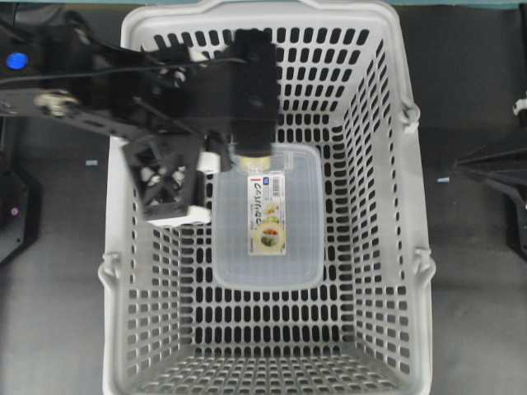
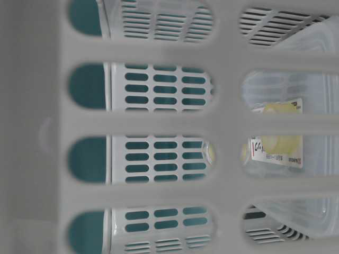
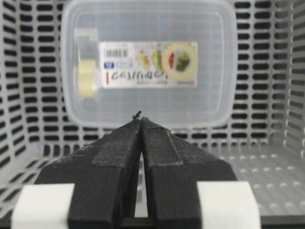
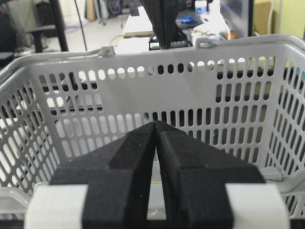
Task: Pick up the cellophane tape from the shopping basket with the left arm.
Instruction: 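Move the open left gripper over the basket toward the tape roll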
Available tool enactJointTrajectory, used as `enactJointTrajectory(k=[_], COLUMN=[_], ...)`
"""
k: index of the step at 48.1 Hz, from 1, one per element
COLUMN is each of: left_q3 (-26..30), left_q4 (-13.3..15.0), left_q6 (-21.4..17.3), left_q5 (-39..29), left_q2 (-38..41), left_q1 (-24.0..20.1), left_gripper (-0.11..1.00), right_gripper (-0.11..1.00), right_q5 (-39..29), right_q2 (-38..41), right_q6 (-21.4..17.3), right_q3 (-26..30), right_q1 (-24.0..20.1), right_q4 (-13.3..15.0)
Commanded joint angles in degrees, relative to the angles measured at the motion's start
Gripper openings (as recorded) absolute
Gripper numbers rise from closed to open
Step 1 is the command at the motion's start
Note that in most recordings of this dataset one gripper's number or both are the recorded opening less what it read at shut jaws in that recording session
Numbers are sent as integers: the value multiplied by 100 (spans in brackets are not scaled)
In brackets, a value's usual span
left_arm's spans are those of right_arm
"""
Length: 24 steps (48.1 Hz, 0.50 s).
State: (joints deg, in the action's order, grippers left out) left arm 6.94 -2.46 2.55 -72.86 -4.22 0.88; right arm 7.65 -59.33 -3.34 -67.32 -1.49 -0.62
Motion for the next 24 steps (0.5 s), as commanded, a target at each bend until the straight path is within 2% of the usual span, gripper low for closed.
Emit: enactJointTrajectory(k=[1, 20, 22, 24], left_q3=[229, 290, 281, 290], left_q4=[-18, -18, -9, -9], left_q6=[0, -211, -211, -220], left_q5=[-9, 26, 35, 35], left_q2=[123, 896, 967, 1028], left_q1=[44, 431, 431, 439], left_gripper=[0, 1, 4, 13], right_gripper=[1, 1, 1, 1], right_q5=[35, 26, 26, 26], right_q2=[44, 35, 35, 35], right_q6=[-9, -9, -9, -9], right_q3=[132, 114, 114, 114], right_q1=[-18, -18, -26, -26], right_q4=[-18, -18, -18, -18])
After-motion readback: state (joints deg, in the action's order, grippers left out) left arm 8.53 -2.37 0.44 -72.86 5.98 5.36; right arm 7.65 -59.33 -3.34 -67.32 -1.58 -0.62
